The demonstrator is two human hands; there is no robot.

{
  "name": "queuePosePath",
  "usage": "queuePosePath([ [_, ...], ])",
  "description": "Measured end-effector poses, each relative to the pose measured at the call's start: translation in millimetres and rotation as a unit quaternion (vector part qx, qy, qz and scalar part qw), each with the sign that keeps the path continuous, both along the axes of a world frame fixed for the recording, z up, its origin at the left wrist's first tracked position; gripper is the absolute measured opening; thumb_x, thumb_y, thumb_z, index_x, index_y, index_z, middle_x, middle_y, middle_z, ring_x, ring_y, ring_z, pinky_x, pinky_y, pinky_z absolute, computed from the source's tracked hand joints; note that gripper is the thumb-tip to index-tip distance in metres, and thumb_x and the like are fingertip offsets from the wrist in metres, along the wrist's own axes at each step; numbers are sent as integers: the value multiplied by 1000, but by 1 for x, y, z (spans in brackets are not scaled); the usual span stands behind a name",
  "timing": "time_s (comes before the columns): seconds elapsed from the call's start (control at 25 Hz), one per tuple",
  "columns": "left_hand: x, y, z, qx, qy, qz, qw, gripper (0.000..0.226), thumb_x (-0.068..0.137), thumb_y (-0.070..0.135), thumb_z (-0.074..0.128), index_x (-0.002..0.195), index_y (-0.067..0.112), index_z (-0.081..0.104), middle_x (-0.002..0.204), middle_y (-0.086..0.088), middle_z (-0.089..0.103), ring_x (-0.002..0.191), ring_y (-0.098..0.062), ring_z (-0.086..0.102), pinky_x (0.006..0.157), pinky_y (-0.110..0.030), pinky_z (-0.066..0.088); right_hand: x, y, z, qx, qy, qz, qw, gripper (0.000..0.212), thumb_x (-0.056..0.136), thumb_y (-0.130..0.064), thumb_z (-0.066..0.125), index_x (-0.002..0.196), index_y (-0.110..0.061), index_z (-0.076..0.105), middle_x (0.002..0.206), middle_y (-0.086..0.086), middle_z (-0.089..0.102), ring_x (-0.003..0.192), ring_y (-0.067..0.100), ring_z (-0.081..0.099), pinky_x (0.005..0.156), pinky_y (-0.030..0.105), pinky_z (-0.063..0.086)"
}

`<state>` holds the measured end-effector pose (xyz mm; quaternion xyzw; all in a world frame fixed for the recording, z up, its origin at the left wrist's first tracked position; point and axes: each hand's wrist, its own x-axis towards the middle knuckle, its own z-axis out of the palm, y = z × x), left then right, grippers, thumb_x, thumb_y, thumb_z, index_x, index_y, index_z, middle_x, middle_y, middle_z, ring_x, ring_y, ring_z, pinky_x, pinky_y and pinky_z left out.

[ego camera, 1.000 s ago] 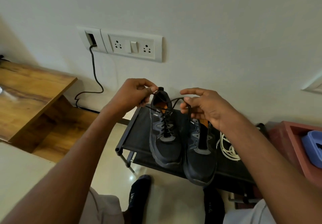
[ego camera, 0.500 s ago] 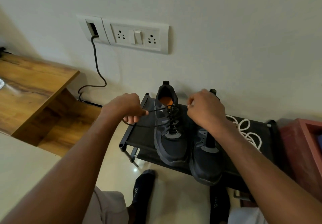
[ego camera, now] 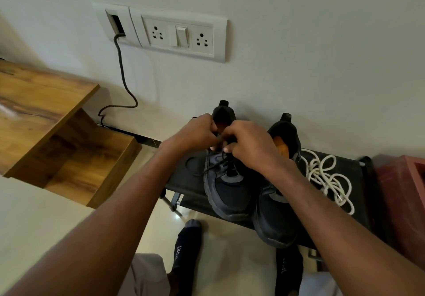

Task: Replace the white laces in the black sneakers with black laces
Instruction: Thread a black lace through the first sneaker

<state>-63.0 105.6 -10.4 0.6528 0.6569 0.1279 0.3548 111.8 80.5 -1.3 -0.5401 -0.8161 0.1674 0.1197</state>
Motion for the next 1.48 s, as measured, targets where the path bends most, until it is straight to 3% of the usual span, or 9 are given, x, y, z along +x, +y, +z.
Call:
queuePosePath([
  [0.16,2,-2,-2,-13,25,1,1000,50,76,20,90,101,19,47,92,-8,70,77,-26,75,78,-48,62,11,11,7,-41,141,-75,986,27,89,-6,76,103,-28,80,97,-10,71,88,7,67,79,26,56],
  [0.32,5,-2,2,-28,21,-12,999,32,81,4,78,105,5,56,82,-11,76,66,-22,76,79,-47,63,11,6,-1,-40,13,12,999,44,87,-7,77,124,-29,71,114,-4,59,100,17,60,82,32,54],
  [0.52,12,-3,12,-18,41,-5,999,25,82,-4,57,106,-1,59,91,-19,73,83,-32,75,75,-47,60,10,3,7,-28,26,-69,997,24,92,-9,66,96,-31,77,93,-10,71,85,16,68,76,35,58],
  [0.72,11,-6,22,-65,27,0,997,26,90,-5,39,106,-3,59,70,-11,75,65,-24,76,58,-27,50,38,3,25,-85,6,-154,984,19,77,-7,60,84,-18,74,85,2,70,77,25,67,75,39,62],
  [0.92,9,-9,22,-68,49,-16,996,19,99,14,58,94,-2,69,71,-8,76,64,-19,76,59,-26,48,33,2,17,-16,31,-110,993,19,87,-7,64,101,-17,73,107,3,64,93,22,62,81,35,55],
  [1.04,6,-9,20,-66,43,-14,997,22,99,23,67,90,3,70,68,-7,76,61,-17,75,61,-26,50,15,4,3,-106,52,-86,989,26,94,-21,72,118,-17,63,103,3,68,91,22,66,81,38,57],
  [1.16,6,-11,20,-47,43,5,998,15,98,15,67,90,3,71,66,-6,75,61,-18,75,58,-25,51,13,10,-4,-166,14,-112,980,14,91,-13,69,101,-5,72,87,13,75,80,34,72,74,46,61],
  [1.32,11,-19,34,-65,-35,45,996,15,104,20,58,102,6,65,74,-11,77,69,-25,77,72,-39,61,19,4,28,-291,238,-114,920,21,105,-15,60,100,-2,77,79,10,76,66,20,69,61,22,54],
  [1.48,14,-21,49,-172,-178,131,960,60,106,53,46,107,-3,68,91,-19,76,80,-32,77,76,-42,65,11,-10,39,-343,352,-62,869,18,104,-6,60,114,-9,75,93,18,78,73,23,75,73,36,63],
])
